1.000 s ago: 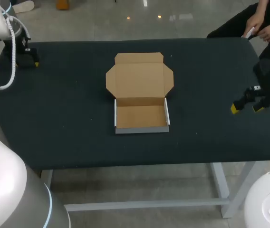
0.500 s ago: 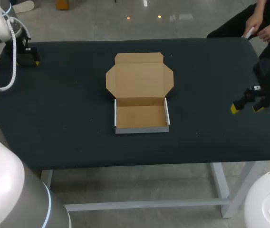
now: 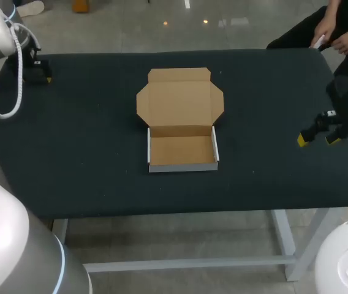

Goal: Assemble the packaging by folding the flat box into shape, placing the metal phone stand inside, and closing the box properly

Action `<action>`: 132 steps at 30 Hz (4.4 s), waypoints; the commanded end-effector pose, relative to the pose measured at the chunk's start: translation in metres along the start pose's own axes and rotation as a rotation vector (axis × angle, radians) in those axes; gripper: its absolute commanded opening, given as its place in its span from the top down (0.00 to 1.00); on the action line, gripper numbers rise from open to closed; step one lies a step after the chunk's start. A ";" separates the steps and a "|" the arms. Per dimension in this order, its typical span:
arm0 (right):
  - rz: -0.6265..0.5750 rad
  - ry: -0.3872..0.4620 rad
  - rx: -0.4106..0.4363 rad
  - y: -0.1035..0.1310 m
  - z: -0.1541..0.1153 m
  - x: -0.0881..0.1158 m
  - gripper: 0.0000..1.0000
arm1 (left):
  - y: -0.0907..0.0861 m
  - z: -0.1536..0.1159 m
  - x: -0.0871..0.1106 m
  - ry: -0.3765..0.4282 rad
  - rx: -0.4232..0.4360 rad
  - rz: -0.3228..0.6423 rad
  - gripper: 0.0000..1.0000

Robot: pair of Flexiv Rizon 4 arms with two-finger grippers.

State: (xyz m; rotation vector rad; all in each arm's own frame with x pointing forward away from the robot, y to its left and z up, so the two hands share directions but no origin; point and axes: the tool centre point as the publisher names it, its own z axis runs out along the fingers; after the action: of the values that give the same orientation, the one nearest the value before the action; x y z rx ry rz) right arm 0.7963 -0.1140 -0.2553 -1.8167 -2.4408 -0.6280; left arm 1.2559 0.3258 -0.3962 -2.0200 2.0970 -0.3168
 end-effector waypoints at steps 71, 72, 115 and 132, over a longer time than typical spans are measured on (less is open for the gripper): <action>-0.001 0.004 0.004 0.000 -0.002 0.000 0.00 | -0.043 0.020 -0.002 -0.028 -0.177 -0.029 0.29; -0.001 0.004 0.004 0.000 -0.002 0.000 0.00 | -0.043 0.020 -0.002 -0.030 -0.176 -0.030 0.36; -0.001 0.004 0.004 0.000 -0.002 0.000 0.00 | -0.041 0.016 -0.002 -0.035 -0.154 -0.050 0.34; -0.001 0.004 0.004 0.000 -0.002 0.000 0.00 | -0.044 0.023 -0.004 -0.039 -0.160 -0.057 0.45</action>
State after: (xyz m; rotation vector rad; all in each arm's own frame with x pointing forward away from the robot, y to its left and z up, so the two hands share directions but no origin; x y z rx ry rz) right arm 0.7963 -0.1140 -0.2554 -1.8167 -2.4408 -0.6279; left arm 1.2906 0.3246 -0.3976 -1.9915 1.9511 -0.3909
